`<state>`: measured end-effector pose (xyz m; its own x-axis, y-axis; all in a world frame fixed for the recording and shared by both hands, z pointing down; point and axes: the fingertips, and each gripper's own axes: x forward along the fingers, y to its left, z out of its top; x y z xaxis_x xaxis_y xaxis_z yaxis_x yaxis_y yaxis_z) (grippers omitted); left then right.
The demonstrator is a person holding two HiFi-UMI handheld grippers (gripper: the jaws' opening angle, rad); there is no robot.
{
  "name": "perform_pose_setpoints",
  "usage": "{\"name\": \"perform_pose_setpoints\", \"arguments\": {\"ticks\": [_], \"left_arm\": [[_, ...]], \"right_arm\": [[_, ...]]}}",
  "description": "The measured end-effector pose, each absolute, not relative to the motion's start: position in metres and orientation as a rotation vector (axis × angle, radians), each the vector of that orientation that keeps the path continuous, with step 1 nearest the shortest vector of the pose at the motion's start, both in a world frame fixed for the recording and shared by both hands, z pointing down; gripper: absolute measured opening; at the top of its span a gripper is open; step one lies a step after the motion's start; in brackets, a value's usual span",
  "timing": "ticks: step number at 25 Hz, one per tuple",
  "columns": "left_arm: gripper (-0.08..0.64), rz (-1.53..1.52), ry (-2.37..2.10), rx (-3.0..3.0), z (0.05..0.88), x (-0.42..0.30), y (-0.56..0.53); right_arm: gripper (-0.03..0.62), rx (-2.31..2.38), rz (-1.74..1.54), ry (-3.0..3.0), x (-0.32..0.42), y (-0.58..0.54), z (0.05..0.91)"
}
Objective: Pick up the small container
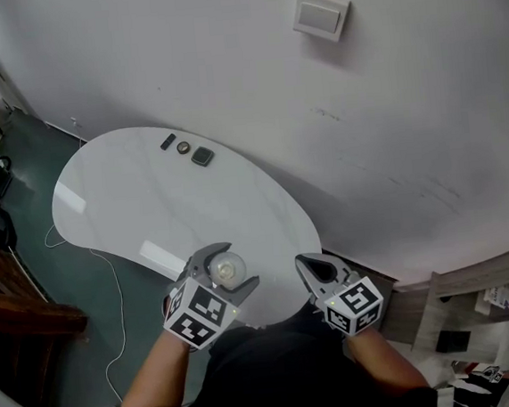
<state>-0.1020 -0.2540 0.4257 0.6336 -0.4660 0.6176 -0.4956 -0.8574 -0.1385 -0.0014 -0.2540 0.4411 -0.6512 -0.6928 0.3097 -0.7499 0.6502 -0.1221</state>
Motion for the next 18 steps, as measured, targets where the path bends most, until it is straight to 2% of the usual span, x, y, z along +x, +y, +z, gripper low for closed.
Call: {"name": "perform_pose_setpoints", "arguments": {"ticks": [18], "left_arm": [[0.344,1.024,-0.829,2.803,0.4271,-0.1022,-0.252]], "right_arm": [[-0.006,1.189,0.353,-2.627,0.0004,-0.2463,0.4417]]}}
